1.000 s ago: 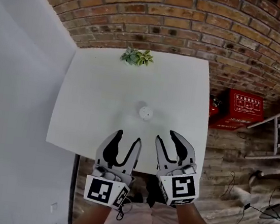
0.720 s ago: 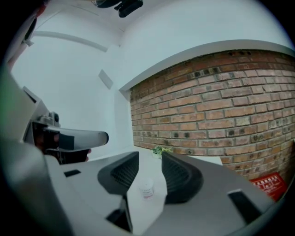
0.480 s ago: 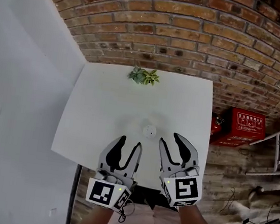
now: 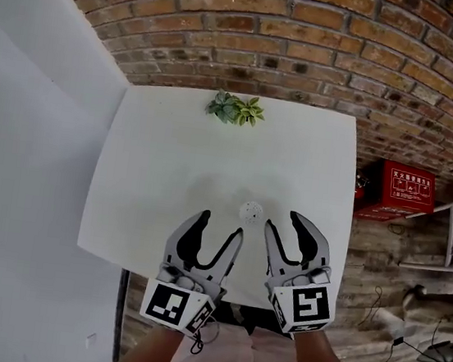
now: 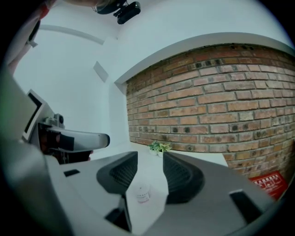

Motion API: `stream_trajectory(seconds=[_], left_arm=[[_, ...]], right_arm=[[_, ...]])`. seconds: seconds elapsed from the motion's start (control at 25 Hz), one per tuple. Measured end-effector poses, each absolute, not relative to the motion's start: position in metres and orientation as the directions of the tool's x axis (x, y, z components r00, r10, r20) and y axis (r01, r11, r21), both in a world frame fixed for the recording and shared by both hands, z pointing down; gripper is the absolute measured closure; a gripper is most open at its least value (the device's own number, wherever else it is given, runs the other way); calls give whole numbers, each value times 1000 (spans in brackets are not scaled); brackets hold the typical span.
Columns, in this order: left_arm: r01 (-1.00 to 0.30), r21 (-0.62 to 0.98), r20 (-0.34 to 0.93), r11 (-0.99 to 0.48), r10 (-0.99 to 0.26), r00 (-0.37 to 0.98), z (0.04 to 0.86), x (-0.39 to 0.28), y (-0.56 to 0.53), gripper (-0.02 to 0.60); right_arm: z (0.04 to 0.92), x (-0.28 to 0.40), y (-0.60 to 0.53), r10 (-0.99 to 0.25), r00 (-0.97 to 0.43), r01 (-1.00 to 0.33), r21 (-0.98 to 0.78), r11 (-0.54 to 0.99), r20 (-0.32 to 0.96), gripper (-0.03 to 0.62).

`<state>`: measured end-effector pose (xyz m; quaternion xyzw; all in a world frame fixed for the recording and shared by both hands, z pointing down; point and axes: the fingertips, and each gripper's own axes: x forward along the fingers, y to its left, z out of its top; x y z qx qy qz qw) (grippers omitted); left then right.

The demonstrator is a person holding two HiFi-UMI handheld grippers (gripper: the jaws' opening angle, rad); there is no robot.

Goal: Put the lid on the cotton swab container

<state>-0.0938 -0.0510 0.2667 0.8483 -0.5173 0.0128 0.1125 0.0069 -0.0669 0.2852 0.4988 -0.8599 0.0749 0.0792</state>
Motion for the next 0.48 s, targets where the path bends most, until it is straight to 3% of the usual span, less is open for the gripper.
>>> stream_trajectory(seconds=[0.48], left_arm=[[-816, 279, 248, -506, -783, 570, 337, -104, -75, 210]], right_arm=[[362, -25, -66, -780, -489, -866, -111, 488, 391, 401]])
